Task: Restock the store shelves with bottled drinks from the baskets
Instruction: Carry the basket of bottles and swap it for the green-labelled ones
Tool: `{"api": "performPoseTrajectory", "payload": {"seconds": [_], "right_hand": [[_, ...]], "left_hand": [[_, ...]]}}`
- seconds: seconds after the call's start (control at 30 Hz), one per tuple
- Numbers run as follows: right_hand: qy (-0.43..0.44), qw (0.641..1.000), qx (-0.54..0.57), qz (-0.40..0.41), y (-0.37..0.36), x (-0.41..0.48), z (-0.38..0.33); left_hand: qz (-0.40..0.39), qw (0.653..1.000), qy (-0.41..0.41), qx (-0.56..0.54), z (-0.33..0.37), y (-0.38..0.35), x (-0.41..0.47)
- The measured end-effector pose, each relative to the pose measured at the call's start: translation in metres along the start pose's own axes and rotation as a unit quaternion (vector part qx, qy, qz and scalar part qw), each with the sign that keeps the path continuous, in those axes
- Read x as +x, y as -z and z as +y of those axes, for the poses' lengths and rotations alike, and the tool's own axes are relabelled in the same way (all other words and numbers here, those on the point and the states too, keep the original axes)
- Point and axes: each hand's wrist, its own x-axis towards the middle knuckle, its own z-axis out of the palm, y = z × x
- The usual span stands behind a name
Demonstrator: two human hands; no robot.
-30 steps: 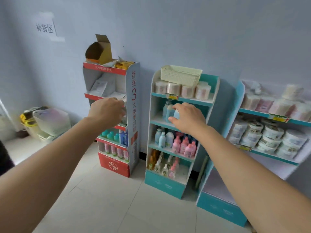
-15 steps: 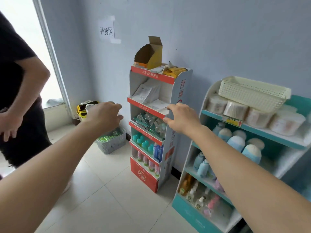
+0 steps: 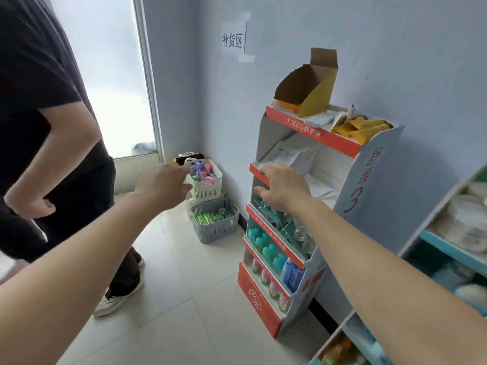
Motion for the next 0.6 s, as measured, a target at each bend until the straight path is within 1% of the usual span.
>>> {"api": "performPoseTrajectory", "payload": {"seconds": [0.37, 0.6], "right_hand": [[0.018, 0.998, 0.011, -0.057, -0.073, 0.204, -0.028], [0.015, 0.993, 0.007, -0.115, -0.138, 0.321, -0.023]], "left_hand": [[-0.042, 0.998, 0.023, 0.042, -0.091, -0.069, 0.149], [-0.090, 0.993, 0.065, 0.027, -0.139, -0.134, 0.248]]}}
